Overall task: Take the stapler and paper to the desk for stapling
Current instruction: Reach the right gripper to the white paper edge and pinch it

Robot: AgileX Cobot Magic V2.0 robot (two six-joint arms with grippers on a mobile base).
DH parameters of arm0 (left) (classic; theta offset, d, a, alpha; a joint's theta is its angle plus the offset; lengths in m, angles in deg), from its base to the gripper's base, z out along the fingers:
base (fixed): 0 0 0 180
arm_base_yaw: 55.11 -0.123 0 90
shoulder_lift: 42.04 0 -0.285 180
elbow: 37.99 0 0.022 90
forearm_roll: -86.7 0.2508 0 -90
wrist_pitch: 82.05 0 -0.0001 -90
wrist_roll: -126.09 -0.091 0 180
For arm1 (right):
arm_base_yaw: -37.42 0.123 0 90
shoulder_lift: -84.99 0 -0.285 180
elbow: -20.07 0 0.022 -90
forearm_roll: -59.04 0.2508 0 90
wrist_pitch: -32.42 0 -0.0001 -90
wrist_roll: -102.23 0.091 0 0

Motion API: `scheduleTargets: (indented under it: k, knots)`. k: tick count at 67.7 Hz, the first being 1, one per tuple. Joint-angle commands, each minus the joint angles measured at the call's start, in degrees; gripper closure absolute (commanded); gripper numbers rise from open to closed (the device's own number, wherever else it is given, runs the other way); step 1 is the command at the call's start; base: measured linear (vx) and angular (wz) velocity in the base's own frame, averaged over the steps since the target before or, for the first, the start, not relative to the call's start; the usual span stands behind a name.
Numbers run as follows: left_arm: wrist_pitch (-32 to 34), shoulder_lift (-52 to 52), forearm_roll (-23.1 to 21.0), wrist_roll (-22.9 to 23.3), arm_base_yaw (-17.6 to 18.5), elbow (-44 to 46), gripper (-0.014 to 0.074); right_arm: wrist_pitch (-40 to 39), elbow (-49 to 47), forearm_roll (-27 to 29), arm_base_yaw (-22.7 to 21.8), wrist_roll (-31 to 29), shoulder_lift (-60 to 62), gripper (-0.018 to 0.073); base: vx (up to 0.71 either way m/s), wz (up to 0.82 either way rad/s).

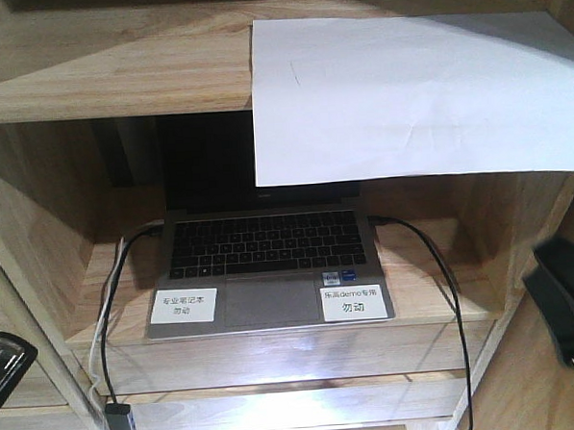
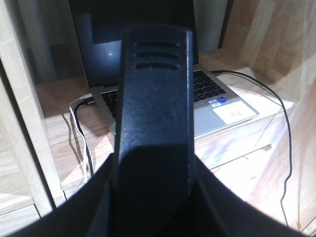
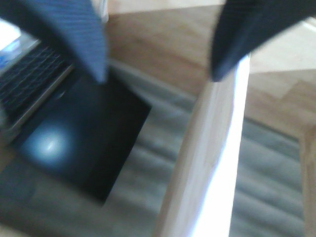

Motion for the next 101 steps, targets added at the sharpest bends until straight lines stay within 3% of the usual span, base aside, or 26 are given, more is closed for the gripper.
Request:
scheduleTargets:
  k: [1,20,57,72,90,101]
  knots:
    - [6.7,0.4,-0.7,0.5,0.1,1.7,0.0603,-11.3,-4.6,-1.3,0.1,-0.9,-6.3,0.0059,0.0,0.0]
    - [6.7,0.4,-0.7,0.5,0.1,1.7,0.0603,-14.7,-15.0,-5.7,0.2,1.7,-18.0,0.0062,0.0,0.0]
    - [6.7,0.4,-0.7,0.5,0.1,1.7,0.0603,-19.5,-23.5,-1.3,0.2,2.0,-27.7,0.0109,0.0,0.0]
    - [6.7,0.4,-0.7,0.5,0.1,1.7,0.0603,-22.2,-25.0,0.6,0.2,2.3,-28.1,0.0221,0.0,0.0]
    - [6.7,0.4,-0.7,0.5,0.1,1.7,0.0603,-24.7,-25.0,-2.8,0.2,5.3,-26.4,0.0571,0.0,0.0]
    - [6.7,0.4,-0.7,0.5,0.1,1.7,0.0603,-23.9,-24.8,-3.0,0.2,4.5,-21.3,0.0571,0.0,0.0]
